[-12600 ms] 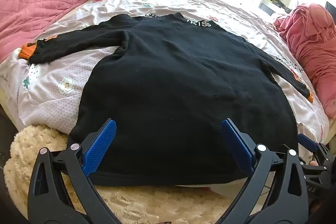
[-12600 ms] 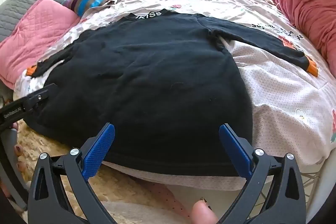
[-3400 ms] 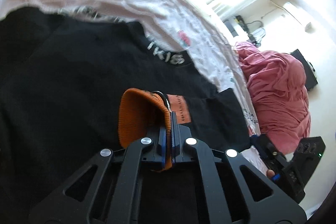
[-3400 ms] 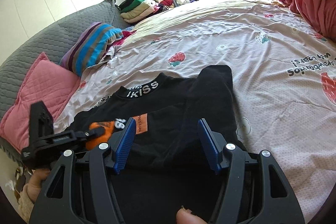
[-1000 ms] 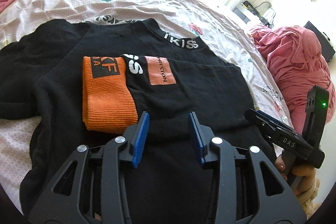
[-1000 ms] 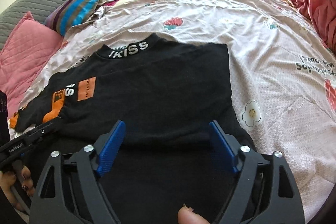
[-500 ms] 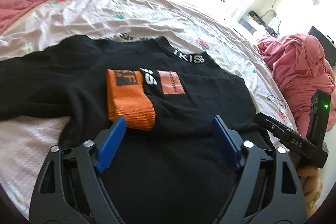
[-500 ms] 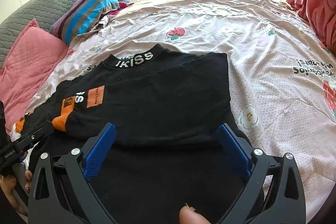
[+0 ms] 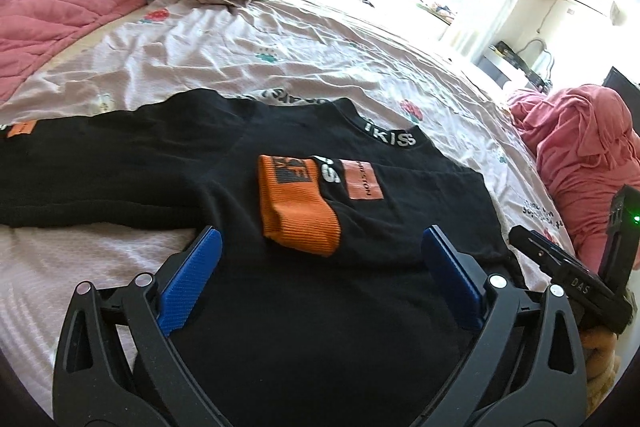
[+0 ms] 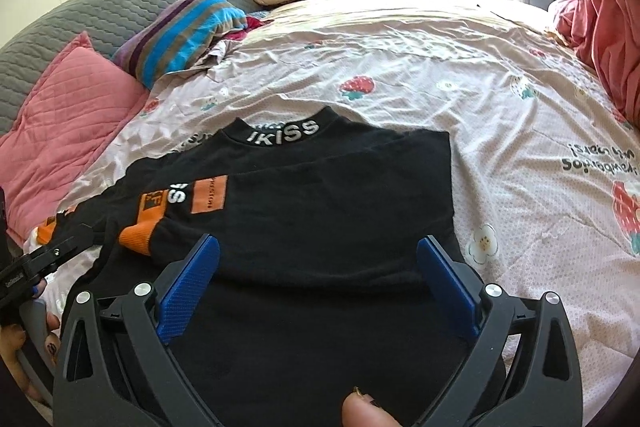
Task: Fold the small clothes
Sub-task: 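Move the left gripper toward the other sleeve's orange cuff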
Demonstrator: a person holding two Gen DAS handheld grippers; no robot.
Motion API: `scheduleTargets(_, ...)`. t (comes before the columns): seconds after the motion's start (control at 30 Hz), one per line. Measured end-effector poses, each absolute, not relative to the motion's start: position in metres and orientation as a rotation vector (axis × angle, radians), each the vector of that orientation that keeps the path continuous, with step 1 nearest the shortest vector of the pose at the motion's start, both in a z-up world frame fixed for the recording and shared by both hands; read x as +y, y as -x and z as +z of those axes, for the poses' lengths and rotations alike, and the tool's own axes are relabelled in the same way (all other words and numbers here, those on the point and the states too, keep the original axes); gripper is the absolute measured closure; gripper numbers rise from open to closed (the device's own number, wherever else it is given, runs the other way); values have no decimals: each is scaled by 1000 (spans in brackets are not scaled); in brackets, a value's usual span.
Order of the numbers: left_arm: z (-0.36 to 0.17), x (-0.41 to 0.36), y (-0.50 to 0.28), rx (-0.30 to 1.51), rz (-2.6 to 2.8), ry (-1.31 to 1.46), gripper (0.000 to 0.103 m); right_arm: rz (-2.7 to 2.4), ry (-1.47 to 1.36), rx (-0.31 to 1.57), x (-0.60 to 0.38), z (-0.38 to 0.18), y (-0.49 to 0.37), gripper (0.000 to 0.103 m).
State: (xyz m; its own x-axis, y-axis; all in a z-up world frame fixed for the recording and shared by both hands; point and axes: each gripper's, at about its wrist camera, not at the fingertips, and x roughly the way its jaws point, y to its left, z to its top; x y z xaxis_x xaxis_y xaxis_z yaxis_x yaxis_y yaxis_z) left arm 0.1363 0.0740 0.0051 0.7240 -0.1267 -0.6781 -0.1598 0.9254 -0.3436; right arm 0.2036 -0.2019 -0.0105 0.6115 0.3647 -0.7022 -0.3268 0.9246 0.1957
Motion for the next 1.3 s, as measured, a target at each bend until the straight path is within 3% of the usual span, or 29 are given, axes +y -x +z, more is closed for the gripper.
scheduleTargets(1.3, 25, 180, -71, 637, 267, 548, 9, 621, 67, 719, -84, 35, -177, 5)
